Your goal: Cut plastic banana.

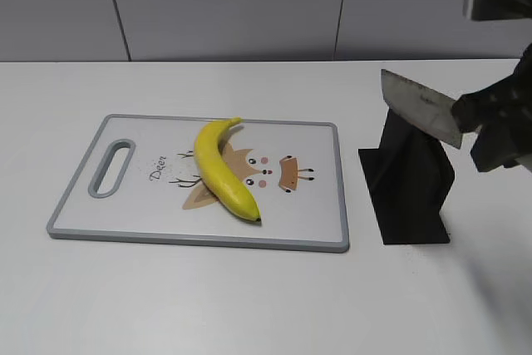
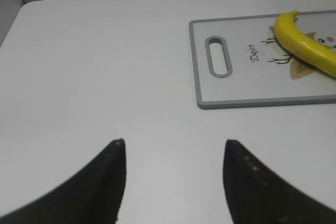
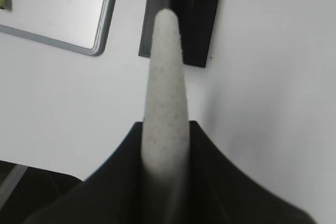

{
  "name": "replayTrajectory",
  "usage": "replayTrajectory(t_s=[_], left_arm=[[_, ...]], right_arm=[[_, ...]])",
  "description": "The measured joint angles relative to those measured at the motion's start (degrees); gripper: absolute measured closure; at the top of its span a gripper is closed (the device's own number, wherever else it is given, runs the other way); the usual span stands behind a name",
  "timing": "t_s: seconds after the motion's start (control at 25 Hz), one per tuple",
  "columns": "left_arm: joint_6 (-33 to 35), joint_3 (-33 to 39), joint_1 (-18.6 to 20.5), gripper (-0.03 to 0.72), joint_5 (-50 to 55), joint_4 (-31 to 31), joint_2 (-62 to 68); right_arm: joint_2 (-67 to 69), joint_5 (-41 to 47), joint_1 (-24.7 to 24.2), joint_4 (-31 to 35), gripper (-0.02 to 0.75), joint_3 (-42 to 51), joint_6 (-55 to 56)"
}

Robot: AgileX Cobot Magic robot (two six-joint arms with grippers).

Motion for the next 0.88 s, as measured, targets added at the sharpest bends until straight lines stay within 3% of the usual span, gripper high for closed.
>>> replayTrajectory(t_s=[0.28,0.52,0.88], left_arm=[[0.0,0.0,0.0,0.115,0.0,0.0,0.0],[0.3,-0.2,0.0,0.115,-0.6,0.0,0.9],[12.8,-2.4,0.0,0.115,-10.7,-8.5,15.1]], right_arm=[[-1.8,0.9,0.0,0.5,0.556,-5.0,-11.4],[-1.8,-3.6,0.0,6.1,0.557,-6.9,-28.9],[0.5,-11.6,0.0,17.1,0.557,-7.6,-49.8]])
